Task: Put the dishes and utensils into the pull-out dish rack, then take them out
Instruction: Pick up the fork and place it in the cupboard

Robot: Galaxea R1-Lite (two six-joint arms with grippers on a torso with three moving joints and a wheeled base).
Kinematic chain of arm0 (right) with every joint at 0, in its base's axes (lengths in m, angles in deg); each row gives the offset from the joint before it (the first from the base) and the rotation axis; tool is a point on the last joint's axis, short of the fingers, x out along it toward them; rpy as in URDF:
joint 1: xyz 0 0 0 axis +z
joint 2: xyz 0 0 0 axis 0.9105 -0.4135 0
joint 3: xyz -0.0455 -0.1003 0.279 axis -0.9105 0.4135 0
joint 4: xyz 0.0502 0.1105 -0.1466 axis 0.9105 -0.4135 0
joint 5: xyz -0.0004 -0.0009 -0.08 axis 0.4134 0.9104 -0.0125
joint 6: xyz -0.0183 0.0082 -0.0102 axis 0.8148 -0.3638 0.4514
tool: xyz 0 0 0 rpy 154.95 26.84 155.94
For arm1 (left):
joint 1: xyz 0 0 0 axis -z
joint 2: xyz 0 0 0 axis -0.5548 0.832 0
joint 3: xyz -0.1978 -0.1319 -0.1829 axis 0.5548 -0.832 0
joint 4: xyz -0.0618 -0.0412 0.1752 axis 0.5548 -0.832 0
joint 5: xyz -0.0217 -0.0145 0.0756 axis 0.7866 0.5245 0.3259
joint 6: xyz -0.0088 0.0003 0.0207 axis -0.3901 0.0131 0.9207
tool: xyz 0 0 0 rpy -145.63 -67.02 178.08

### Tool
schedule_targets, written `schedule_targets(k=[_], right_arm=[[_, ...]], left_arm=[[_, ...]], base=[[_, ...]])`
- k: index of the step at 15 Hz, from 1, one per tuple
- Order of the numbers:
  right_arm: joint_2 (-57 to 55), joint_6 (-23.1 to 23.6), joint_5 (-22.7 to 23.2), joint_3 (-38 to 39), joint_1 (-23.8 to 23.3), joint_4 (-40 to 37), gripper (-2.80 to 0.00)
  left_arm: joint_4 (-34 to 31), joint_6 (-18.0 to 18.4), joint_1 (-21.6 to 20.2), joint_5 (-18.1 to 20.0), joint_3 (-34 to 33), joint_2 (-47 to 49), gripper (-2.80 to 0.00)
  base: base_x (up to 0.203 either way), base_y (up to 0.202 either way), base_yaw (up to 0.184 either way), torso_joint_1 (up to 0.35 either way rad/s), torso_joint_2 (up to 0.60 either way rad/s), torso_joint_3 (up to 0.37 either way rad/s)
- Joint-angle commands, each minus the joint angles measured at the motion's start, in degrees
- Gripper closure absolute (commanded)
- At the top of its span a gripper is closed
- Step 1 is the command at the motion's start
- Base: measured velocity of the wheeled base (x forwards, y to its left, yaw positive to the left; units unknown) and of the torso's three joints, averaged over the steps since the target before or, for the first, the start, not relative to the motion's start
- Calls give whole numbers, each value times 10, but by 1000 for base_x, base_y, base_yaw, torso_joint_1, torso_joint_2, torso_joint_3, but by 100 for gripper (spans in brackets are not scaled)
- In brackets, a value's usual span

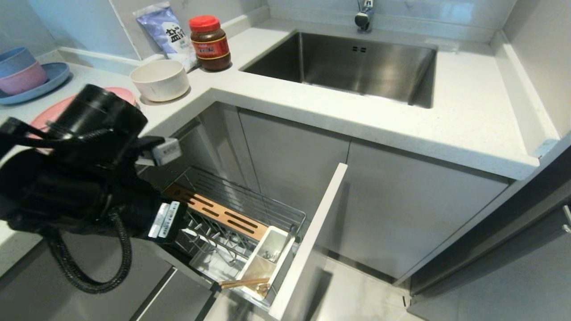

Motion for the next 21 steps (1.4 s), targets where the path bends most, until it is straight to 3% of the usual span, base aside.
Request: schedule_targets(k=[1, 3, 6, 13, 16, 18, 21], right_arm=[[1, 0, 0, 1, 0, 0, 0], [1, 0, 0, 1, 0, 0, 0], [2, 0, 0, 1, 0, 0, 0], [1, 0, 0, 1, 0, 0, 0], [1, 0, 0, 1, 0, 0, 0], [1, 0, 0, 1, 0, 0, 0], [1, 0, 0, 0, 0, 0, 0]], left_arm=[[-1, 0, -7, -21, 10, -81, 0], [-1, 4, -41, -31, 35, -116, 0], [9, 38, -124, -30, 69, -157, 0], [142, 76, -319, -22, 77, -194, 0], [182, 79, -422, 23, 89, -182, 0], [192, 79, -485, 75, 110, -163, 0], [194, 78, -552, 127, 145, -127, 0]], base=[[0, 0, 0, 0, 0, 0], [0, 0, 0, 0, 0, 0], [0, 0, 0, 0, 0, 0], [0, 0, 0, 0, 0, 0], [0, 0, 0, 0, 0, 0], [0, 0, 0, 0, 0, 0], [0, 0, 0, 0, 0, 0]])
